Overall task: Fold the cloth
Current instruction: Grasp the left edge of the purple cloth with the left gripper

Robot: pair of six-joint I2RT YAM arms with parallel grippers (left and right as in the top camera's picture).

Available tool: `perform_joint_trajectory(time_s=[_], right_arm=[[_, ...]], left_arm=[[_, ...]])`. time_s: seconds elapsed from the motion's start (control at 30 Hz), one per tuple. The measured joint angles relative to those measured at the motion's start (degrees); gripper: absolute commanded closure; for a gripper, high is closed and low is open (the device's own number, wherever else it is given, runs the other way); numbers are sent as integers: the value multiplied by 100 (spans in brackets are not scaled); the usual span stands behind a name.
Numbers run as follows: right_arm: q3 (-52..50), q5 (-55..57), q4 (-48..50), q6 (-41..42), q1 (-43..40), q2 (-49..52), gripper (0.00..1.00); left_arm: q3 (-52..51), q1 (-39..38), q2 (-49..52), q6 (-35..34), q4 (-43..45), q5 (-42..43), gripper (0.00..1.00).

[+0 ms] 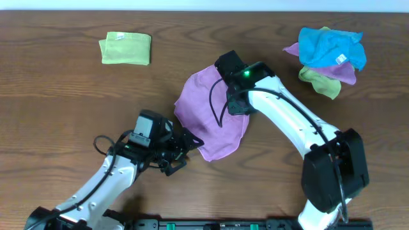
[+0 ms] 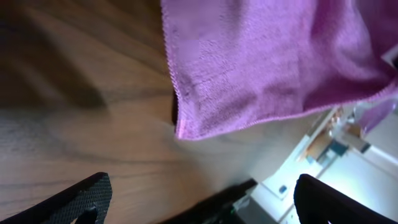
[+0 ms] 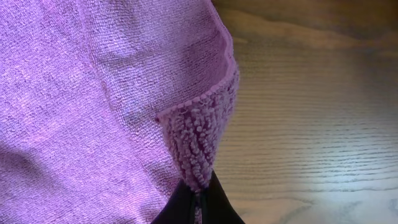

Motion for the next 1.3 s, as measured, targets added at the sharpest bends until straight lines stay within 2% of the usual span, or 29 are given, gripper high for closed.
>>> perform_joint_trajectory(time_s=[0.23, 0.6, 0.73, 0.77, 0.83, 0.9, 0.97, 1.03, 1.1, 1.17, 1.2, 1.3], right_arm=[[2, -15, 26, 33, 0, -74, 98], [2, -20, 42, 74, 0, -94, 99], [2, -17, 61, 74, 0, -94, 99], [2, -20, 74, 74, 0, -94, 99], [2, -17, 94, 74, 0, -94, 99], [2, -17, 96, 74, 0, -94, 99], [2, -15, 101, 74, 0, -94, 99], [2, -13, 105, 74, 0, -96, 99], [2, -11, 109, 74, 0, -96, 99], [2, -11, 105, 74, 0, -96, 98], [2, -9, 111, 74, 0, -96, 99], [2, -7, 107, 74, 0, -98, 99]], left_arm=[[0, -391, 369, -498, 726, -365, 5], [0, -678, 1231, -1082, 1681, -372, 5], [4, -798, 1370, -1276, 1906, -299, 0], [13, -833, 1394, -1344, 1954, -262, 10], [20, -909, 1458, -1445, 2006, -264, 20], [17, -973, 1530, -1528, 2031, -264, 29], [17, -1014, 1572, -1528, 2017, -286, 34], [17, -1029, 1580, -1561, 2020, -348, 50], [13, -1029, 1585, -1530, 2015, -402, 75], [13, -1029, 1587, -1484, 2011, -457, 90], [13, -1029, 1587, -1458, 2011, -485, 94], [11, -1027, 1589, -1300, 2015, -529, 94]])
